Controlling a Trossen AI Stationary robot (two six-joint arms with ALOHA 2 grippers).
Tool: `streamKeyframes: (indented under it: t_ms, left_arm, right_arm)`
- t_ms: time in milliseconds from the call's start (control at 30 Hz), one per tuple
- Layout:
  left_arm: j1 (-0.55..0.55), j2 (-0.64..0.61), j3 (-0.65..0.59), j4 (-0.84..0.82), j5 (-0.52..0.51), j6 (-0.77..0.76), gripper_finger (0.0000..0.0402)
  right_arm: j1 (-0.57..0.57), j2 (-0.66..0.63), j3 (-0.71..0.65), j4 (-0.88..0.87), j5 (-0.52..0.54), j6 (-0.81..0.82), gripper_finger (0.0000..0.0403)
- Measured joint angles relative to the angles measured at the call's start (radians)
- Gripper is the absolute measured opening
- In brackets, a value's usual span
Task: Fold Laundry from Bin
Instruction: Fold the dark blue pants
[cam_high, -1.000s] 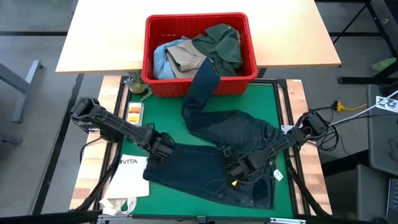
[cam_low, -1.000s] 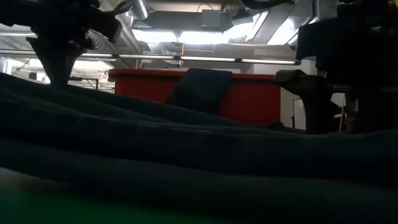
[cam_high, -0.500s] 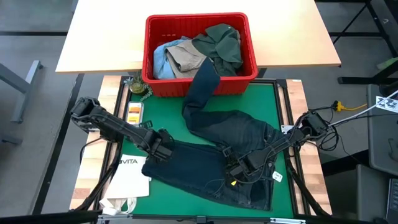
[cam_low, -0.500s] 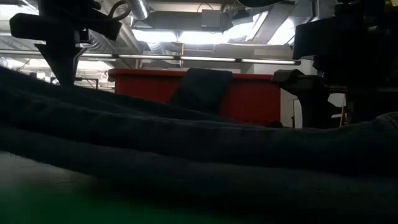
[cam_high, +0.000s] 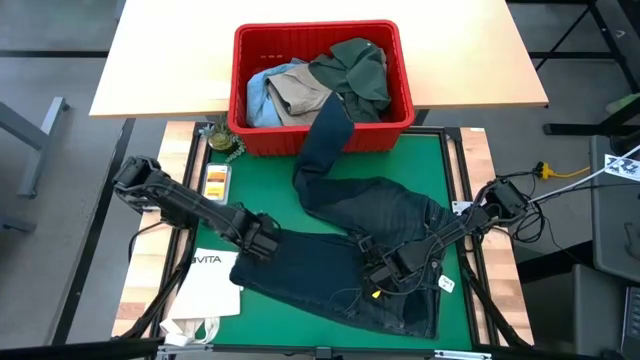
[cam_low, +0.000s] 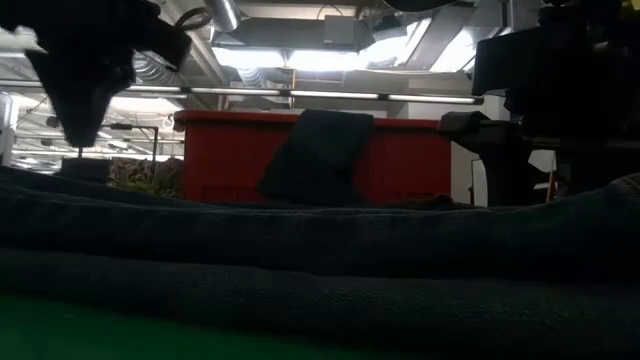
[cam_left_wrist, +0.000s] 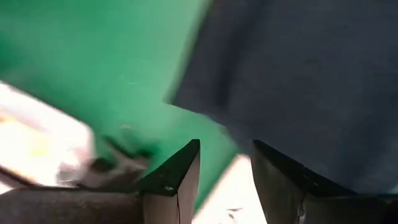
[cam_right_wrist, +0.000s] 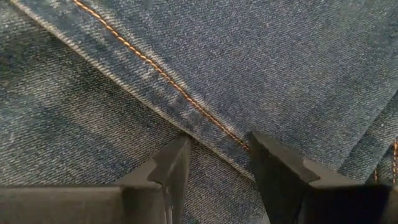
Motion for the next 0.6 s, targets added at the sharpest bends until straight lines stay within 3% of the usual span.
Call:
streamKeyframes:
  t_ms: [200, 433, 600]
  left_arm:
    - [-0.07, 0.0, 0.0, 0.137, 0.022, -0.062, 0.0116]
    - [-0.195, 0.0, 0.0, 0.158, 0.021, -0.228, 0.009]
    - [-0.286, 0.0, -0.031, 0.167, -0.048, -0.359, 0.0076]
  right_arm:
    - [0.0, 0.0, 0.0, 0.0, 0.0, 0.0, 0.0168]
    - [0.0, 0.0, 0.0, 0.002, 0.001, 0.0, 0.0168]
    - [0.0, 0.0, -0.001, 0.003, 0.001, 0.0, 0.0168]
